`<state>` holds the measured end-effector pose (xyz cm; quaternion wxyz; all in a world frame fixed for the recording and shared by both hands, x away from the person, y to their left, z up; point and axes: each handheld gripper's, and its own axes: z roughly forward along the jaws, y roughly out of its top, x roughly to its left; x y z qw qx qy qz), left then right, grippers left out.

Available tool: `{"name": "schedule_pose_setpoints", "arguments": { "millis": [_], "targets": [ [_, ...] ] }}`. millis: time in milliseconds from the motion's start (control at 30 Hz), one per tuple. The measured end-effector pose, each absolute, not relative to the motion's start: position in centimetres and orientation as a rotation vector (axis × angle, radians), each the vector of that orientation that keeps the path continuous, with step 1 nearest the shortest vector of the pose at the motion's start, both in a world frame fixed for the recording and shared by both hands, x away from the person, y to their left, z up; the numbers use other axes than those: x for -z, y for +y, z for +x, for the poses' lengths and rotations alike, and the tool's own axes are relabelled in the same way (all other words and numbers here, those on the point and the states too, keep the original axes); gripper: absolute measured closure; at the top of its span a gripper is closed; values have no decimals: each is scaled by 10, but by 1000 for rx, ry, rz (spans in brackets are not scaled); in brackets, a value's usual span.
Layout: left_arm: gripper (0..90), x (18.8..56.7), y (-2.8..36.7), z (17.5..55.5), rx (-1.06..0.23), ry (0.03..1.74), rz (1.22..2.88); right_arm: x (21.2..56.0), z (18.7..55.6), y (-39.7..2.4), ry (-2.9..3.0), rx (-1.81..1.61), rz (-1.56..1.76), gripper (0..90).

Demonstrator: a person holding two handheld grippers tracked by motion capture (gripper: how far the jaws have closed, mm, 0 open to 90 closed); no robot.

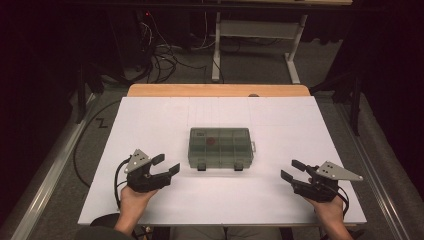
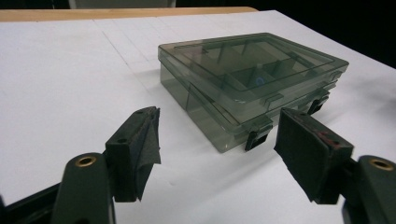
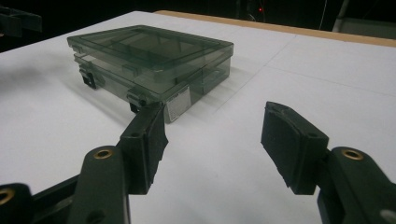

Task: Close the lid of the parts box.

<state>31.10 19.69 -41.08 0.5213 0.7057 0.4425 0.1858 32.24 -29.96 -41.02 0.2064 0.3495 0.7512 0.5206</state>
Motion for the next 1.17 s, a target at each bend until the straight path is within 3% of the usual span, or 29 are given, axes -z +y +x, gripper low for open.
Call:
{"name": "schedule_pose_setpoints", "arguments": {
  "millis": [1167],
  "targets": [
    [294, 410, 199, 312, -455, 1052, 1659, 410, 324, -304, 2053, -1485, 979, 381]
  ]
}}
